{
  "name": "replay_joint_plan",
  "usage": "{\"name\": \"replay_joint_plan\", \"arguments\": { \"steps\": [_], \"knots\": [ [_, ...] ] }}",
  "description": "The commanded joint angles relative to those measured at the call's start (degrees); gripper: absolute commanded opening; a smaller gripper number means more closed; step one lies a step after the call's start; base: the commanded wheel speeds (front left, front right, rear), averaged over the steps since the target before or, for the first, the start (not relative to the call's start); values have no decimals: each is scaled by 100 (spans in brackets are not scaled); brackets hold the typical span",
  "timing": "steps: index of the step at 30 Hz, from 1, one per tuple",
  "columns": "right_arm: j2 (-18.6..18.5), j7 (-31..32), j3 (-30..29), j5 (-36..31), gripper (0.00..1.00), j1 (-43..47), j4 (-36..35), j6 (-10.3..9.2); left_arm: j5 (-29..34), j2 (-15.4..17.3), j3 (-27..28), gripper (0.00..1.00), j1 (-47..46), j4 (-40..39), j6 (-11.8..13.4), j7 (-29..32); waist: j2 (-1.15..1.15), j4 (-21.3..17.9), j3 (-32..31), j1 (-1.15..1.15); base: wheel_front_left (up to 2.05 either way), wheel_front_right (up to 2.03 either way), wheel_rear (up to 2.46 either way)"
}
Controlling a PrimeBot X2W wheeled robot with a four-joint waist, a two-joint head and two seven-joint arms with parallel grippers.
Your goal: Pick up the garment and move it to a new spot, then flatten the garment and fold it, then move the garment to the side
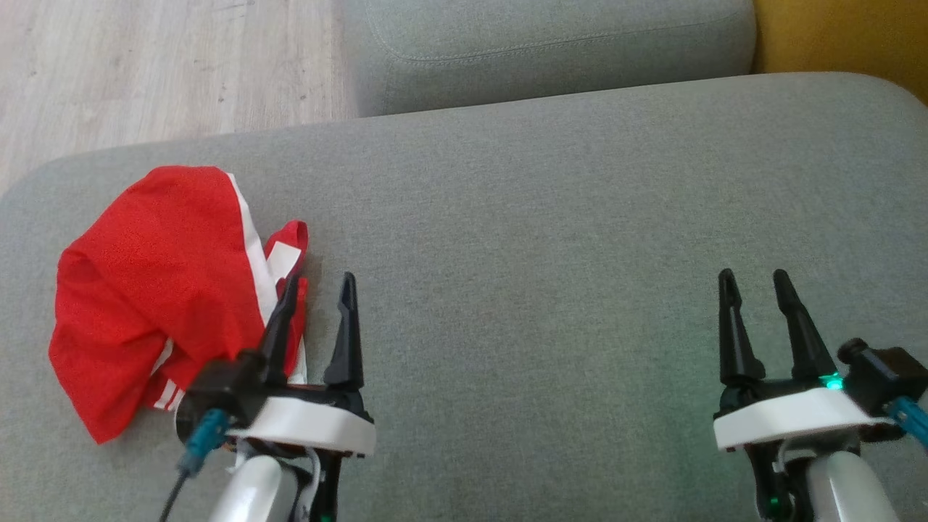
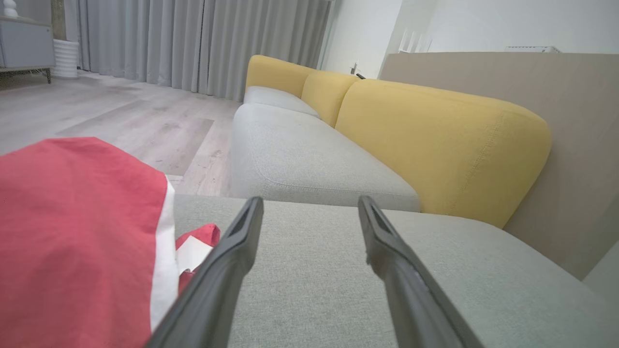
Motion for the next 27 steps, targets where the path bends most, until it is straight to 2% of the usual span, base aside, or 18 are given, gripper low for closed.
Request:
{"name": "replay_joint_plan", "arguments": {
  "steps": [1, 10, 14, 21, 27],
  "knots": [
    [-48, -94, 137, -286, 100, -247, -226, -3, 254, 109, 10, 100, -349, -144, 84, -91, 0, 4, -6, 0, 0, 0, 0],
    [-51, -246, 260, -1082, 100, -245, -284, -3, 924, 263, -454, 100, -520, 1, 408, -244, 0, 2, -9, 0, 0, 0, 0],
    [-52, -297, 293, -1265, 100, -233, -306, -3, 994, 244, -527, 100, -535, 12, 494, -295, 0, 5, -11, 0, 0, 0, 0],
    [-55, -432, 191, -736, 100, -150, -265, -4, 710, -14, -164, 100, -293, -28, 420, -431, 0, 34, -21, 0, 0, 0, 0],
    [-57, -533, 113, -417, 100, -98, -195, -4, 869, -154, 147, 100, -77, 214, 312, -533, 0, 60, -40, 0, 0, 0, 0]
  ]
}}
